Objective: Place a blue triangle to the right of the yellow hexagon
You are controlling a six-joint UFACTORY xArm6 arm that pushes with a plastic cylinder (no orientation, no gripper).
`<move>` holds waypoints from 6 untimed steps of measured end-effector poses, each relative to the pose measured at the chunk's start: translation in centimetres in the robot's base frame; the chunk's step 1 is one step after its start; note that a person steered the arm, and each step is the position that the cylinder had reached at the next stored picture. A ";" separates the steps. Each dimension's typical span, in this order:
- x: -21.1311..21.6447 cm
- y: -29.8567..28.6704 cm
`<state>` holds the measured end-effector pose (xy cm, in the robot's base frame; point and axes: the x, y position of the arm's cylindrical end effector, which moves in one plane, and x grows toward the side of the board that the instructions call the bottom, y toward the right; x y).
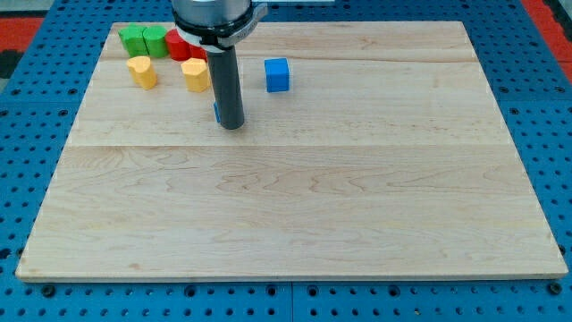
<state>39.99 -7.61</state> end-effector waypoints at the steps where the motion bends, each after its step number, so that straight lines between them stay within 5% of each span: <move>1: -1.6 -0.2; 6: -5.9 -0.3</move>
<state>34.05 -7.95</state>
